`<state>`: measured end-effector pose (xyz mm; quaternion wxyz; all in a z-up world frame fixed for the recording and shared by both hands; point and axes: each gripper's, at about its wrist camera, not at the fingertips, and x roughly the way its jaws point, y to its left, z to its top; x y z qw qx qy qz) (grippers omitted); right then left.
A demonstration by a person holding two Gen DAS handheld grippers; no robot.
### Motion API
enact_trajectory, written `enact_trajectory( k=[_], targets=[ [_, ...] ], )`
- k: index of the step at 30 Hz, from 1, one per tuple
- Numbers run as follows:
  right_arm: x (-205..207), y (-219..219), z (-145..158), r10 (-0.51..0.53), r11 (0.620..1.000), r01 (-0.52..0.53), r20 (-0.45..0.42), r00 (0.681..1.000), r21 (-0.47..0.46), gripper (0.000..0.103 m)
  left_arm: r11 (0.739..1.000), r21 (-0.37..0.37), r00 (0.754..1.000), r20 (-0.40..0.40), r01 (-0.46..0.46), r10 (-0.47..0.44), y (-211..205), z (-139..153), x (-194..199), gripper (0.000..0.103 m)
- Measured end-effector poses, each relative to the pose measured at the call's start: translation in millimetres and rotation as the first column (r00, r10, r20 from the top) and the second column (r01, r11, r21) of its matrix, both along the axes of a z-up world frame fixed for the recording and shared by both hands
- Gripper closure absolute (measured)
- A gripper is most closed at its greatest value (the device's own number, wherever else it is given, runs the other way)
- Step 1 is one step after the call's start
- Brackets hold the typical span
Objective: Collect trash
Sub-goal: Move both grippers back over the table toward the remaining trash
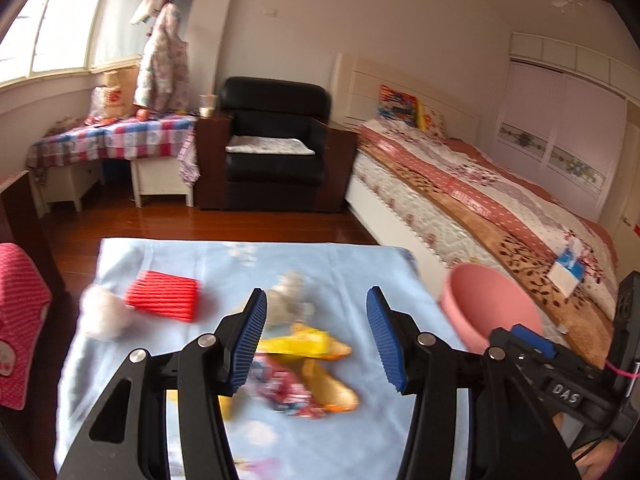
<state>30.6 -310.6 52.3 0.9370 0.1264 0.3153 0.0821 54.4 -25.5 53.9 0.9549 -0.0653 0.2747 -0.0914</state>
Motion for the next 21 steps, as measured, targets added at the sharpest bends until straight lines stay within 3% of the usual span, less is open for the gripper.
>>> enact_trajectory(
  k=[10,21],
  targets=[
    [6.6,44.7,-4.2,0.132,0.991,-0.133,-0.017,0.991,-0.01,0.04,0.992,0.007,0.991,-0.02,-0.129,0.129,77.7,-10.3,-16.0,0.052],
    [9.3,70.7,-14.3,0.236,0.972,-0.236,-0.043,0.971,-0.003,0.04,0.993,0.039,0.979,-0.163,-0.114,0.119,87.9,-63.8,-8.2,0.052]
  ],
)
